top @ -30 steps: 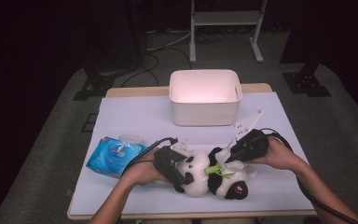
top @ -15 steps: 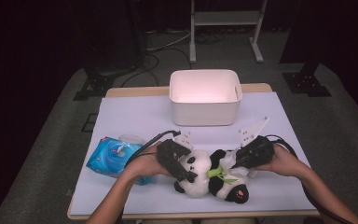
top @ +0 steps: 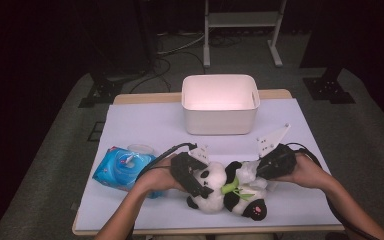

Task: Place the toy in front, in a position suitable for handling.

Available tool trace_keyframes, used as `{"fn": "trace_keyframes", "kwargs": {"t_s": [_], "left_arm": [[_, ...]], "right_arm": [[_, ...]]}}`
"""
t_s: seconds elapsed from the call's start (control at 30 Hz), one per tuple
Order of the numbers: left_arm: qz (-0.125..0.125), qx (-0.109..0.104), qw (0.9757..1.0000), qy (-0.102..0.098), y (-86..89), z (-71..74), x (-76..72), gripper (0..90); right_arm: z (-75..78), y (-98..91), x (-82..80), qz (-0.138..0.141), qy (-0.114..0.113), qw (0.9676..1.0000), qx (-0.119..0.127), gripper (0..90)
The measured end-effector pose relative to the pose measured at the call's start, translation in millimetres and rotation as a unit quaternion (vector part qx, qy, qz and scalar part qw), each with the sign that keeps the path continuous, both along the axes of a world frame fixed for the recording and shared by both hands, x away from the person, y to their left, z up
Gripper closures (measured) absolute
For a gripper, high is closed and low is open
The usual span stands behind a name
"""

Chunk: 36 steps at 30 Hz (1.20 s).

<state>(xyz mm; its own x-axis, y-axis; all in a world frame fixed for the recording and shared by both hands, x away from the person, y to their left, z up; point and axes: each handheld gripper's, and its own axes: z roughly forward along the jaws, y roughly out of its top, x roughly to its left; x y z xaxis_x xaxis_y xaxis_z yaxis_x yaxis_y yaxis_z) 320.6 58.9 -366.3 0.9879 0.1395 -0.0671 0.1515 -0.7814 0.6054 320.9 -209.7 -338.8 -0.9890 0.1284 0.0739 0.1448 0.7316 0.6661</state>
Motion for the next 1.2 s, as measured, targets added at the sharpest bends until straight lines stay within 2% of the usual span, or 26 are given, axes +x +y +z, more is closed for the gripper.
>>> {"fn": "trace_keyframes", "kwargs": {"t_s": [0.17, 0.37, 0.5, 0.73, 1.03, 1.2], "left_arm": [[0.001, -0.001, 1.0, -0.003, 0.8, -0.6, -3.0, 18.5], [0.002, -0.001, 1.0, -0.004, 2.9, -2.1, -4.6, 18.5], [0.002, -0.001, 1.0, -0.005, 2.7, -2.1, -4.8, 18.5], [0.004, -0.001, 1.0, -0.003, 2.3, -2.1, -3.8, 18.5], [0.008, 0.001, 1.0, -0.002, 0.3, -1.7, -1.0, 18.5], [0.018, -0.002, 0.9998, 0.0, -0.9, -2.4, 1.0, 18.5]], "right_arm": [[8.8, 13.9, 9.8, 0.001, -0.011, 0.9999, -0.007, 82.1], [12.5, 23.6, 18.9, 0.0, -0.008, 0.9999, -0.015, 82.1], [15.6, 15.5, 21.1, -0.012, -0.017, 0.9996, -0.02, 82.0], [17.8, -2.2, 18.6, -0.032, -0.014, 0.9993, -0.015, 82.0], [21.0, -17.6, 15.3, -0.041, -0.015, 0.999, -0.007, 82.0], [19.6, -16.4, 13.7, -0.038, -0.007, 0.9993, 0.003, 81.9]]}}
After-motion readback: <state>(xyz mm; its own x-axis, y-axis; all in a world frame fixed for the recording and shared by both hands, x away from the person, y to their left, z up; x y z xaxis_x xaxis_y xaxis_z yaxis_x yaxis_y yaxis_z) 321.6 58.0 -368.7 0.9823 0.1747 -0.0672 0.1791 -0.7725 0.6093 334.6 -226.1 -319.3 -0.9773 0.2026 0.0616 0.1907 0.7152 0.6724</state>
